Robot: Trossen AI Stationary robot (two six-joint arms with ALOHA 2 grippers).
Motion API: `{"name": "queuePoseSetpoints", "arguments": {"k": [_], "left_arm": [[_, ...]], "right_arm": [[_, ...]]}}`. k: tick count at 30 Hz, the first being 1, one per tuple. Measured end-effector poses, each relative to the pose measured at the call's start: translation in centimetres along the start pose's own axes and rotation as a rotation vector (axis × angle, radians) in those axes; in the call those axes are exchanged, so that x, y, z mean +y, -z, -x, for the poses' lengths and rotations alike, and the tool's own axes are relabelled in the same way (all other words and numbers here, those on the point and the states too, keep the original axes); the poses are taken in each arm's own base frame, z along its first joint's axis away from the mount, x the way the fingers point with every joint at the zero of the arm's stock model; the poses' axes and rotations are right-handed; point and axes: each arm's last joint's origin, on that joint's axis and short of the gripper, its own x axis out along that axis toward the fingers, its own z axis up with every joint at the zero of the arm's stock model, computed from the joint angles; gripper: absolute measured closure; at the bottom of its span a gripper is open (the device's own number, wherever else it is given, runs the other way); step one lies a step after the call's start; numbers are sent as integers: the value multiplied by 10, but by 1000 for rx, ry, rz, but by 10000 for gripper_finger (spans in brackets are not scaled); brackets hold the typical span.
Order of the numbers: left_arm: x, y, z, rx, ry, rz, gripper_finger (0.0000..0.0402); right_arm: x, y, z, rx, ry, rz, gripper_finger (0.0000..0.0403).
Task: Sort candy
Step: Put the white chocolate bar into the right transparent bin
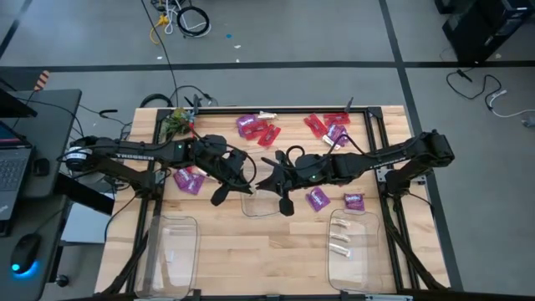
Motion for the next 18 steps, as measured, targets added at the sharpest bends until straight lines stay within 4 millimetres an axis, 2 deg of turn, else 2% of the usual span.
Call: {"name": "queuePoseSetpoints", "arguments": {"k": [4,13,18], "left_arm": [[0,-1,0,-10,-8,-27,356],[0,-2,0,-20,-14,-58,258],[0,-4,0,-31,-20,-67,224]], "right_arm": [[2,-4,8,-4,2,7,400],[9,-15,33,-11,53,7,403],[14,-16,43,14,57,-19,403]]}}
